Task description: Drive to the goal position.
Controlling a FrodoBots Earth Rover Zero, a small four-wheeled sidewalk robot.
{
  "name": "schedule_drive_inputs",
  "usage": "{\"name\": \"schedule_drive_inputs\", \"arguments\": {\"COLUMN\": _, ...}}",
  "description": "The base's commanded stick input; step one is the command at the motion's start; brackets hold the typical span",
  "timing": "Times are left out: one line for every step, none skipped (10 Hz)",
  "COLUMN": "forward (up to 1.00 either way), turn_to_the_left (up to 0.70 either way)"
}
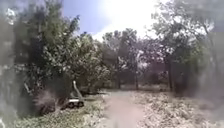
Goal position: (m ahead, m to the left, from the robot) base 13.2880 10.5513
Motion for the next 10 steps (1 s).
{"name": "schedule_drive_inputs", "arguments": {"forward": 0.7, "turn_to_the_left": 0.0}}
{"name": "schedule_drive_inputs", "arguments": {"forward": 0.7, "turn_to_the_left": 0.0}}
{"name": "schedule_drive_inputs", "arguments": {"forward": 0.7, "turn_to_the_left": 0.0}}
{"name": "schedule_drive_inputs", "arguments": {"forward": 0.7, "turn_to_the_left": 0.0}}
{"name": "schedule_drive_inputs", "arguments": {"forward": 0.7, "turn_to_the_left": 0.0}}
{"name": "schedule_drive_inputs", "arguments": {"forward": 0.7, "turn_to_the_left": 0.0}}
{"name": "schedule_drive_inputs", "arguments": {"forward": 0.7, "turn_to_the_left": 0.0}}
{"name": "schedule_drive_inputs", "arguments": {"forward": 0.7, "turn_to_the_left": 0.0}}
{"name": "schedule_drive_inputs", "arguments": {"forward": 0.7, "turn_to_the_left": 0.0}}
{"name": "schedule_drive_inputs", "arguments": {"forward": 0.7, "turn_to_the_left": 0.0}}
